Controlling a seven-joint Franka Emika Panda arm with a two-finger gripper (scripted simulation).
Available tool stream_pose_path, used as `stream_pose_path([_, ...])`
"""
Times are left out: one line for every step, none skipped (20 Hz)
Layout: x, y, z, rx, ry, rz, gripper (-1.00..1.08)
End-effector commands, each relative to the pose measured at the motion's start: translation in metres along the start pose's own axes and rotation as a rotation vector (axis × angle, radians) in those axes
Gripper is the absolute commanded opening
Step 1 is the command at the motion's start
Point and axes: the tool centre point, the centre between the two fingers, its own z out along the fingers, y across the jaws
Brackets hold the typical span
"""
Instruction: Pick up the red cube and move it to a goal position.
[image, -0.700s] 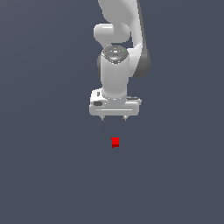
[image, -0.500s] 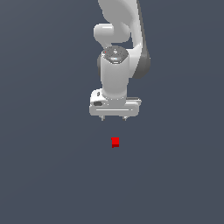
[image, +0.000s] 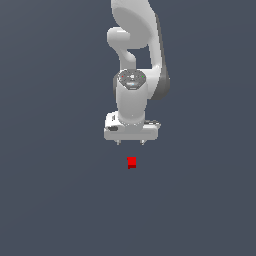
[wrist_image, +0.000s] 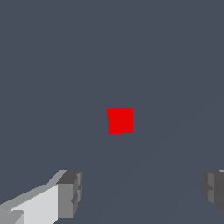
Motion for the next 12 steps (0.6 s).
stream_pose_path([0.004, -0.001, 0.017, 0.000, -0.004, -0.004, 1.00])
stream_pose_path([0.005, -0.001, 0.025, 0.000, -0.005, -0.006, 1.00])
stream_pose_path([0.007, -0.002, 0.033, 0.000, -0.006, -0.008, 1.00])
stream_pose_path([0.009, -0.002, 0.041, 0.000, -0.008, -0.010, 1.00])
stream_pose_path([0.011, -0.003, 0.050, 0.000, -0.009, -0.012, 1.00])
stream_pose_path([0.013, -0.003, 0.059, 0.000, -0.011, -0.014, 1.00])
stream_pose_path([0.015, -0.004, 0.067, 0.000, -0.012, -0.016, 1.00])
stream_pose_path([0.017, -0.004, 0.075, 0.000, -0.014, -0.018, 1.00])
stream_pose_path([0.019, -0.005, 0.082, 0.000, -0.015, -0.020, 1.00])
stream_pose_path([0.021, -0.005, 0.089, 0.000, -0.016, -0.021, 1.00])
stream_pose_path([0.022, -0.005, 0.095, 0.000, -0.017, -0.023, 1.00])
stream_pose_path([0.024, -0.006, 0.100, 0.000, -0.018, -0.024, 1.00])
